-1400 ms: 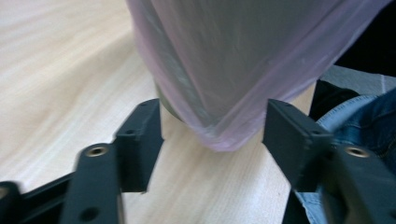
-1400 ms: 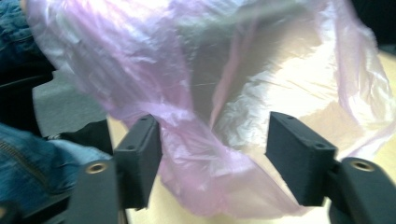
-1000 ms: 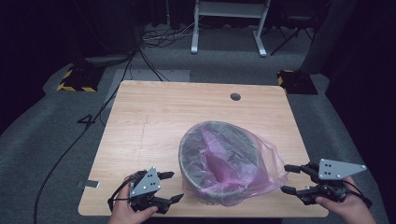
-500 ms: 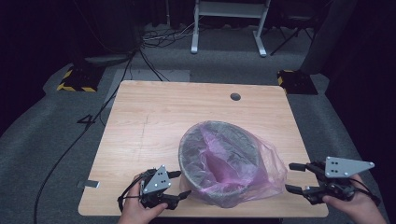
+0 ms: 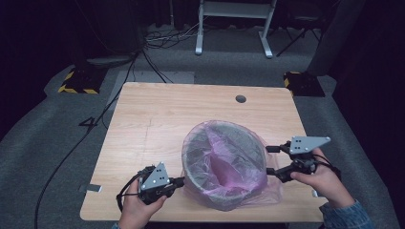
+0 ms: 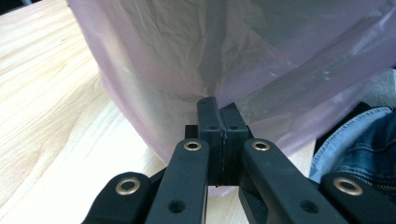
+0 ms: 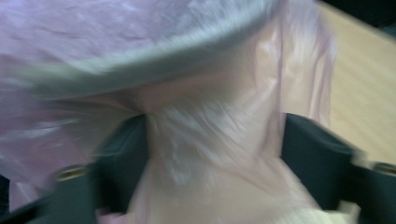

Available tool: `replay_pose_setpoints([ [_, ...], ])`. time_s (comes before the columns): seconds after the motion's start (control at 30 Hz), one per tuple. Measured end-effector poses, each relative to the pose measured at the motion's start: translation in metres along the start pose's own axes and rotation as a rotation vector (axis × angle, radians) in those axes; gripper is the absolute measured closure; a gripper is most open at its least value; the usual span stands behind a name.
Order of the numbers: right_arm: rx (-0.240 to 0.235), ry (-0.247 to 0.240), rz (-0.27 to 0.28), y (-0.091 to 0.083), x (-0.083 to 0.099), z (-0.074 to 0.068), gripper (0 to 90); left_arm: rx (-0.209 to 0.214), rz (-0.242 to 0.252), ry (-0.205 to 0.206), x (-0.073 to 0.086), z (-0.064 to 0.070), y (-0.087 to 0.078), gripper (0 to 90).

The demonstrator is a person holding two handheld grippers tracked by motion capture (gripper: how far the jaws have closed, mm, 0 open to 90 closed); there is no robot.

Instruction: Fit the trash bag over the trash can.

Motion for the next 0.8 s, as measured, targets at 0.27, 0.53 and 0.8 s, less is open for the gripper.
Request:
replay_pose_setpoints([
  [0.27,-0.05,0.04,-0.001,0.017,0.01,0.012,90.0,-0.029,0.009,-0.012,-0.002,-0.009,-0.003,90.0],
  [0.53,0.025,0.206,-0.056,0.018,0.059,0.026,90.0,-0.042,-0.013,-0.028,0.003,-0.016,0.0,90.0],
  [0.8,0.067,0.263,-0.118,0.029,0.094,0.022,90.0,-0.109,-0.094,-0.046,0.021,-0.031,0.011,90.0],
])
Point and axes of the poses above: each handheld gripper's, and its own axes: y roughly forward along the jaws, x roughly out of its underside, z roughly to its right, the point moved 7 cm from there along y, roughly forward along the jaws, and after that the axes turned 14 degrees about -x, right-handed, at the moved point
